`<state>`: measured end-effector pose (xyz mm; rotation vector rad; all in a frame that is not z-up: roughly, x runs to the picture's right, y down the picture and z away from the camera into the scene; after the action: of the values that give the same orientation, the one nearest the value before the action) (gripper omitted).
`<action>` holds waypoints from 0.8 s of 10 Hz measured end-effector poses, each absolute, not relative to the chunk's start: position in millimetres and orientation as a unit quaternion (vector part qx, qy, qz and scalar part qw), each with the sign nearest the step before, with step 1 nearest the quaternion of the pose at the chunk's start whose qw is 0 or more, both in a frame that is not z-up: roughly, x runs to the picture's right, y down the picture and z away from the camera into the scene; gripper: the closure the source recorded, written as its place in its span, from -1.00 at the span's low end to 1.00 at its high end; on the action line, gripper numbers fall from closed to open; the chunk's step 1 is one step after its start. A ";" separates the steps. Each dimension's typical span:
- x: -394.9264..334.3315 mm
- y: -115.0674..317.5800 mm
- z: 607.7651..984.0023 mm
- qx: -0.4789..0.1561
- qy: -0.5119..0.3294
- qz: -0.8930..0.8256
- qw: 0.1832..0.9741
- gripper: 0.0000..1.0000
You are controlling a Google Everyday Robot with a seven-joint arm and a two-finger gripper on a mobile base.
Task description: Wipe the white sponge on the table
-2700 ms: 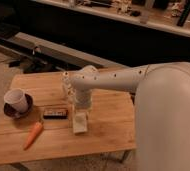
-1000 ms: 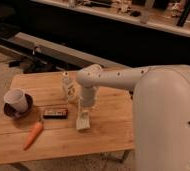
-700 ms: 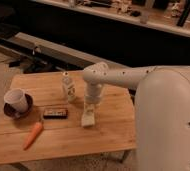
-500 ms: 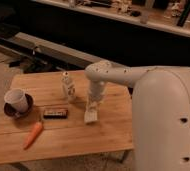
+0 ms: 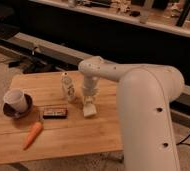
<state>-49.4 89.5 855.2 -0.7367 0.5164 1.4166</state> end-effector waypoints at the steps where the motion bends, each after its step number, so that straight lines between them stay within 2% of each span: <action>1: -61.6 92.3 847.3 -0.335 0.224 0.615 0.677 1.00; 3: -70.0 101.9 830.9 -0.346 0.230 0.595 0.688 1.00; 8: -35.3 142.4 804.6 -0.355 0.281 0.573 0.683 1.00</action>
<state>-35.3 142.4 804.6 -0.7956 0.6307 1.2843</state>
